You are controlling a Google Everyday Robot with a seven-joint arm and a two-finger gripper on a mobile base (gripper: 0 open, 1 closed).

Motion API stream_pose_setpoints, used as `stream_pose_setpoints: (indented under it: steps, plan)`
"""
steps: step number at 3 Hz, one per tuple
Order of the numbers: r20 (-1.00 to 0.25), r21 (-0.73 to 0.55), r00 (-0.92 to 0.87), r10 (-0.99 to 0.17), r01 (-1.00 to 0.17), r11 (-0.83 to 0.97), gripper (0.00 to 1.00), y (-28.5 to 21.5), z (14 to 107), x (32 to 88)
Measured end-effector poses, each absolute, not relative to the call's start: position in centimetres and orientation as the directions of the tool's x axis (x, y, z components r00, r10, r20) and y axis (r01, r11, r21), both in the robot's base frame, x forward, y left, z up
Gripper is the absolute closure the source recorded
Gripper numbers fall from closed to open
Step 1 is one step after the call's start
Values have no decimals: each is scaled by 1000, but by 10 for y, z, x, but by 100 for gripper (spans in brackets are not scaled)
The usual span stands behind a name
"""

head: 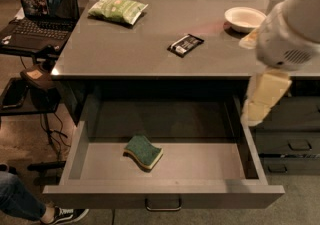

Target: Pick sponge from top drawer and place on counter

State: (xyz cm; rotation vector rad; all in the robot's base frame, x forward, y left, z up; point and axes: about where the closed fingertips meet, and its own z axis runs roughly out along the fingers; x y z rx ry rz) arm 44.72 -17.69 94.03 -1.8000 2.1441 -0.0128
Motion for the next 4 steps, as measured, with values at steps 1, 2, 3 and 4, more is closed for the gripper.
stream_pose_setpoints:
  steps: [1,2,3,4]
  plan:
    - [-268,-214,-102,-958,-963,162,0,-142,893,465]
    - [-256,-204,-91,-962,-968,145,0,-116,850,479]
    - [-256,-203,-91,-962,-968,145,0,-116,849,479]
    - [-325,-128,-54,-944,-987,100,0,-82,809,468]
